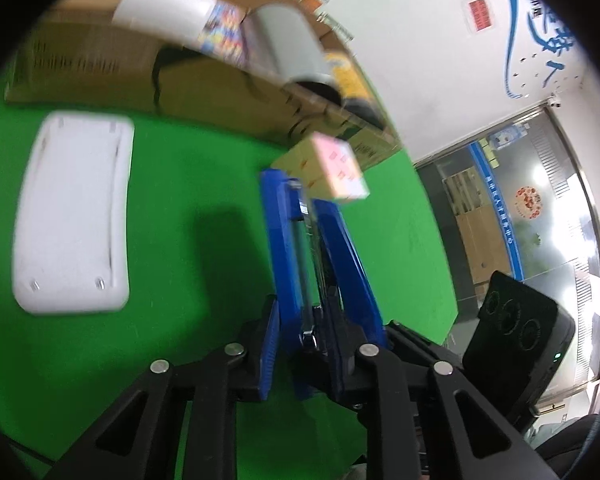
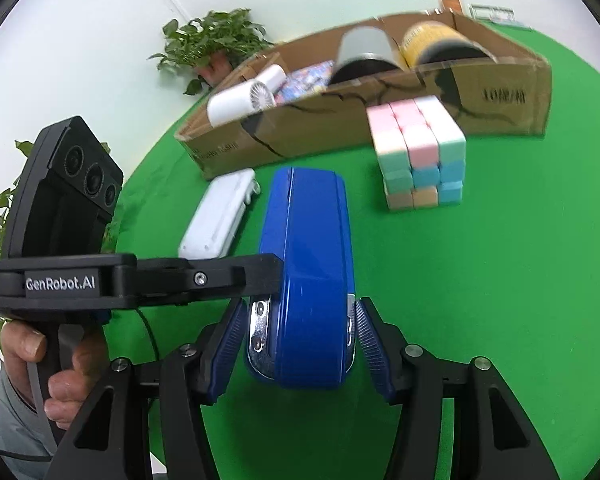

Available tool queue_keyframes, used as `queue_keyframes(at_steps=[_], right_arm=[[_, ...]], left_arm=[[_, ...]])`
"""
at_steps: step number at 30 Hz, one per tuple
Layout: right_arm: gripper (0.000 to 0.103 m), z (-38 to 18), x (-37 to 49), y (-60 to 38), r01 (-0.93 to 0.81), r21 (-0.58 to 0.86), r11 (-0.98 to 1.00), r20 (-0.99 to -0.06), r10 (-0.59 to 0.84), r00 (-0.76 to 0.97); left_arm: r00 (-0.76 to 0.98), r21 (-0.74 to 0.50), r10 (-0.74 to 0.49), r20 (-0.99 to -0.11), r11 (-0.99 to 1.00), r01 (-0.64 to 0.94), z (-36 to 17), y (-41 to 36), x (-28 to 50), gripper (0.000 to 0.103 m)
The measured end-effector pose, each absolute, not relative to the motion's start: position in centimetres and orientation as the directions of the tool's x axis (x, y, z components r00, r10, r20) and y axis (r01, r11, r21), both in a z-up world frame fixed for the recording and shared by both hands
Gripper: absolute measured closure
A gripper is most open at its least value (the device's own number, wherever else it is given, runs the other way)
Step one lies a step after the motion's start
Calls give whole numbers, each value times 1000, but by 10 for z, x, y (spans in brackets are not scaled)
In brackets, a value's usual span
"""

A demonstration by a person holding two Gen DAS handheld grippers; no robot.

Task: Organize rigid objects
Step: 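Lift the blue stapler with the right gripper while the left gripper grasps it, then lower the blue stapler into the box beside the fan and release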

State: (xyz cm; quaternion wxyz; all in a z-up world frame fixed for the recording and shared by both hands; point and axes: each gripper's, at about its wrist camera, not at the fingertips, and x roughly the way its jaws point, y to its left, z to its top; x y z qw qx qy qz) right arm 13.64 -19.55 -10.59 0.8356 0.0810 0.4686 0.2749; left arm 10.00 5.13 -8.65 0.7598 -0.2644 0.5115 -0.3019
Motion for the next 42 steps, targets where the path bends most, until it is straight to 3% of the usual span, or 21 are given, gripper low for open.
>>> queue_keyframes(at_steps=[1,14,22,28,30,38,40,42], right_arm=[[50,-100,138,-195,-388,389,835,-730,537,423],[50,-27,197,-160,-452,330,829,-653,546,524],[50,-10,281,-135,-431,349,832,-691,539,482],[50,-28,326,-124,-388,353,851,-754,505,420],[58,-34,331,-121,-387,342,857,-774,490,402],[62,-56,337,-119,-334,299,894,-823,419,384],[75,-62,340,-111,-326,282,902,-838,397,374],[75,-63,338,-107,-333,291,897,-839,406,363]], left_arm=[[310,-695,-716,-625,692,197,-81,51,101,95],[433,-643,-695,-574,710,287,-10,78,159,95],[413,-626,-681,-604,727,284,4,96,228,95],[347,-631,-662,-664,746,215,-17,99,271,94],[318,-616,-643,-696,763,196,-28,95,278,94],[279,-566,-598,-751,801,194,-38,78,289,93],[283,-580,-612,-738,791,197,-33,79,289,93],[319,-565,-599,-734,800,202,-22,84,290,89]])
